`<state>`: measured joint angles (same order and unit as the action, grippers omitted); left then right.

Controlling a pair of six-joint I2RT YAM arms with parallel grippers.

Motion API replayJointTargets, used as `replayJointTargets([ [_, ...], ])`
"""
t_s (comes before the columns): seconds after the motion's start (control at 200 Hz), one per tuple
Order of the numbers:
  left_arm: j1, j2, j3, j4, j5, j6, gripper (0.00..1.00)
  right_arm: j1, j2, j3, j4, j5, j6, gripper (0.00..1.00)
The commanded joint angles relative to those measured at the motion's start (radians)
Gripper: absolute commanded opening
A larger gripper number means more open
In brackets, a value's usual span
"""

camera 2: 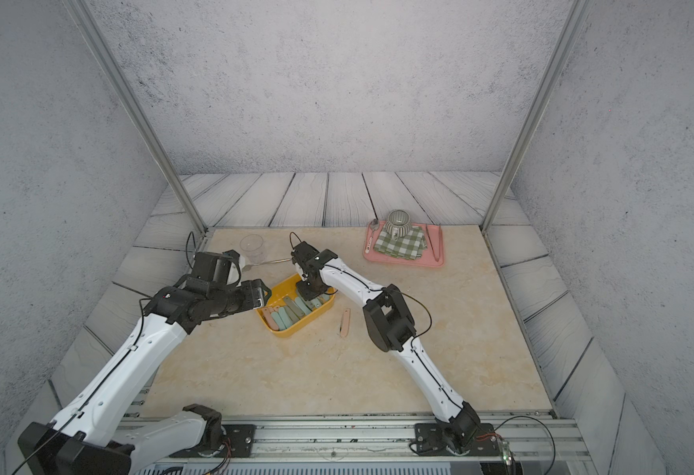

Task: Take the fruit knife out of the storage box
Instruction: Pick up the fruit knife from the storage box.

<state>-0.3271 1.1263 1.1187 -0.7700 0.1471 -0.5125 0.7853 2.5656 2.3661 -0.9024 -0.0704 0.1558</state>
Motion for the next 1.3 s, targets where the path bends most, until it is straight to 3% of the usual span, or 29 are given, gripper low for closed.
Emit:
replayJointTargets([
  [0.0,0.010,-0.010,-0.021,0.013,0.008,0.001,0.74,0.012,-0.009,0.001,-0.025,0.014,-0.001,0.20],
  [0.355,0.010,-0.001,-0.026,0.026,0.012,-0.006,0.74,0.011,-0.039,0.002,-0.020,0.018,0.004,0.13],
  [0.505,0.010,-0.002,-0.028,0.028,0.012,-0.007,0.74,0.012,-0.062,0.005,-0.012,0.018,0.010,0.08],
  [0.595,0.010,-0.005,-0.030,0.032,0.010,-0.008,0.74,0.011,-0.076,0.011,-0.002,0.027,0.023,0.00],
  [1.066,0.010,0.016,-0.029,0.038,0.013,-0.004,0.77,-0.008,-0.158,0.044,-0.011,-0.023,0.073,0.00],
  [1.296,0.010,0.022,-0.036,0.049,0.015,-0.004,0.79,-0.040,-0.285,-0.057,-0.012,-0.026,0.128,0.00],
])
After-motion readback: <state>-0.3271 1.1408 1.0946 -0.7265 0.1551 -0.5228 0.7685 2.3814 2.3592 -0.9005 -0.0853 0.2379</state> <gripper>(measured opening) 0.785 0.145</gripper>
